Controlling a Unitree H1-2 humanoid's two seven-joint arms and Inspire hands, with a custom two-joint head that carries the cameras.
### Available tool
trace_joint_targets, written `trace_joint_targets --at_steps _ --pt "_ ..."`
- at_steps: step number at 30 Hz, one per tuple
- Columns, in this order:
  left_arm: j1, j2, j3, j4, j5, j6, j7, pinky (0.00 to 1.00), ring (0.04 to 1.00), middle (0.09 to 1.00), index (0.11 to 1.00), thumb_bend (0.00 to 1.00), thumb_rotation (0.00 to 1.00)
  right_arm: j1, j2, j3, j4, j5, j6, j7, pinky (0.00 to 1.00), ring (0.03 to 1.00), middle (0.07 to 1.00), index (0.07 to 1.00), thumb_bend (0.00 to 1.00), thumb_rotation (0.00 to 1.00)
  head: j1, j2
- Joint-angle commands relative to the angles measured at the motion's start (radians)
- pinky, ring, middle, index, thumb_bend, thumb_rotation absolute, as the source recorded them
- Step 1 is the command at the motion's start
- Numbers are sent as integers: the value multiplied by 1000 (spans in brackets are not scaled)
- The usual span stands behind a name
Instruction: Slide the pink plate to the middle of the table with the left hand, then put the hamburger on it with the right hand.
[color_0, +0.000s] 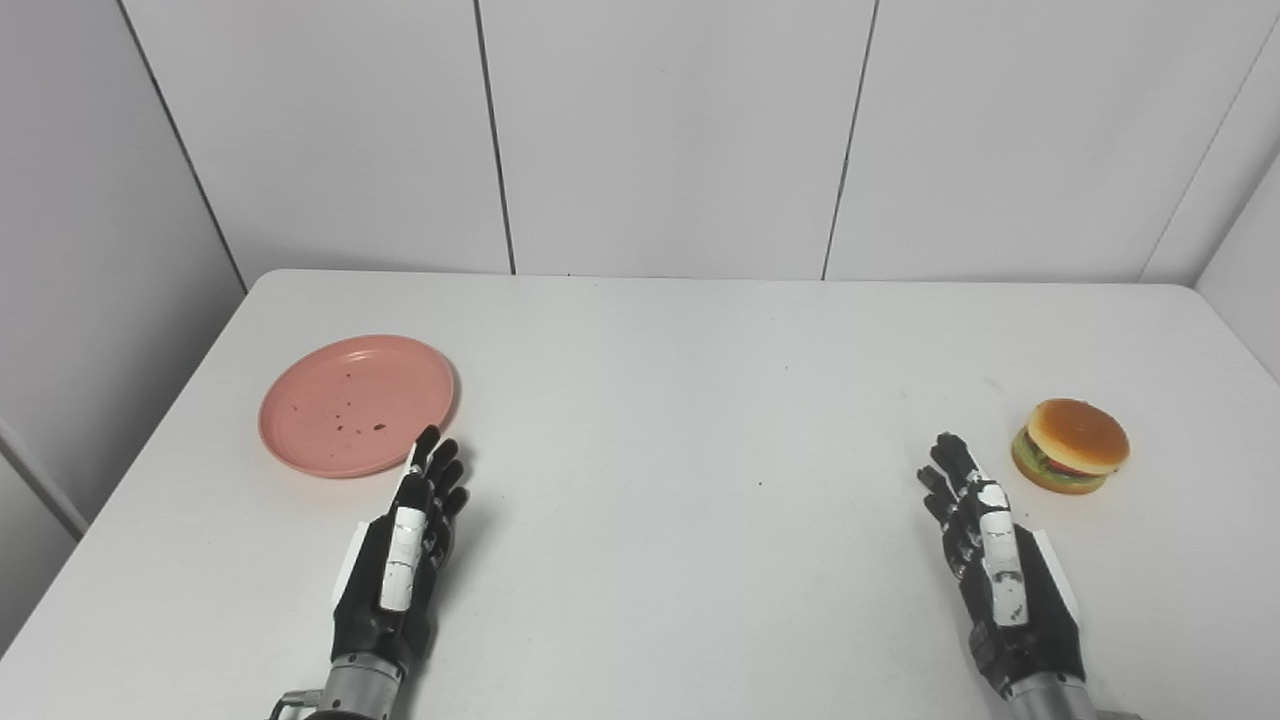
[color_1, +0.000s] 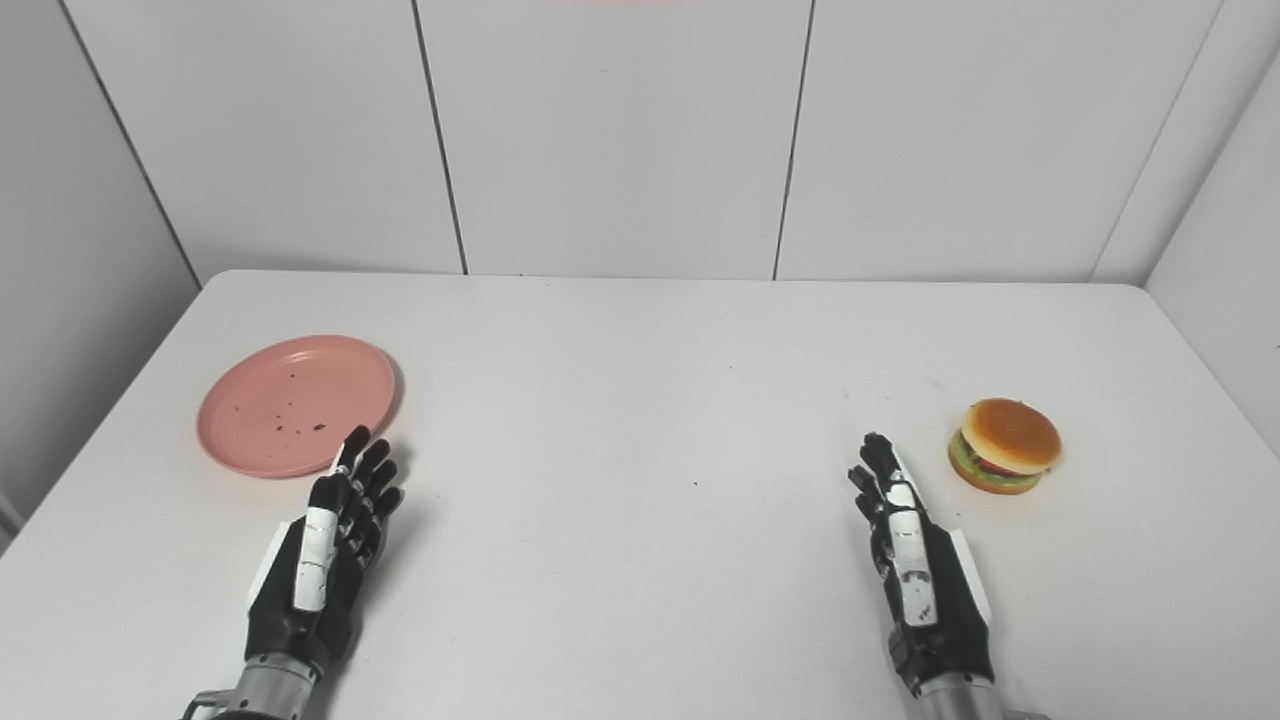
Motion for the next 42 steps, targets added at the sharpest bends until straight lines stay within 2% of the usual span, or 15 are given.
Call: trace_joint_targets --at_steps 1,34,39,42 --pt "-8 31 -4 -21 4 -30 -7 1000 1000 1000 1000 984 904 -23 4 -3 -22 8 -15 4 998 953 969 944 832 1000 2 0" --pt "-6 36 -5 -31 4 -17 -9 1000 1000 1000 1000 985 906 -20 8 -4 -40 29 17 -3 989 945 967 944 833 1000 2 4" --pt "-5 34 -8 -24 3 -23 -10 1000 1000 1000 1000 984 905 -19 6 -4 -34 29 13 -3 989 945 964 941 834 1000 14 -11" --pt "1 28 -13 -17 15 -35 -6 1000 1000 1000 1000 975 905 -16 -2 -5 -23 26 2 1 990 948 968 943 839 1000 52 -44"
